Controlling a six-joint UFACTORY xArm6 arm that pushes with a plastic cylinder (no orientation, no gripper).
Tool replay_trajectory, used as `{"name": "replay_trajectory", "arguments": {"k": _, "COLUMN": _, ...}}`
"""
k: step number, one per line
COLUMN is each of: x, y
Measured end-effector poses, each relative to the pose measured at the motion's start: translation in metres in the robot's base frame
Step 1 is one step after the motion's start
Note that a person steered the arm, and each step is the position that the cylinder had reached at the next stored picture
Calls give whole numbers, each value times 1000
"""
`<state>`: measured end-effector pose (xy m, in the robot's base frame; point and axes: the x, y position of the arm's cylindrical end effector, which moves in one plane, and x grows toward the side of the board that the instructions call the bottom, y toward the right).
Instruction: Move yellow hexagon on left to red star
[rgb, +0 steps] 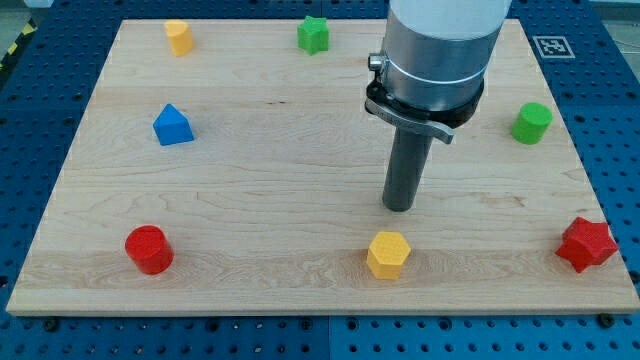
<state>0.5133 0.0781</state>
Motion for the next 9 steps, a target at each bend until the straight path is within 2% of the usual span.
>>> {"name": "replay_trajectory", "arguments": {"k": 1, "x": -5, "y": -17}}
{"name": "replay_trajectory", "arguments": {"k": 2, "x": -17, "y": -60}}
{"name": "replay_trajectory", "arguments": {"k": 4, "x": 8, "y": -136}}
{"name": "replay_trajectory", "arguments": {"k": 5, "x": 39, "y": -125}}
{"name": "replay_trajectory", "arguments": {"k": 6, "x": 53, "y": -77}}
{"name": "replay_trajectory", "arguments": {"k": 7, "x": 75, "y": -65}}
{"name": "replay_trajectory", "arguments": {"k": 9, "x": 72, "y": -46}}
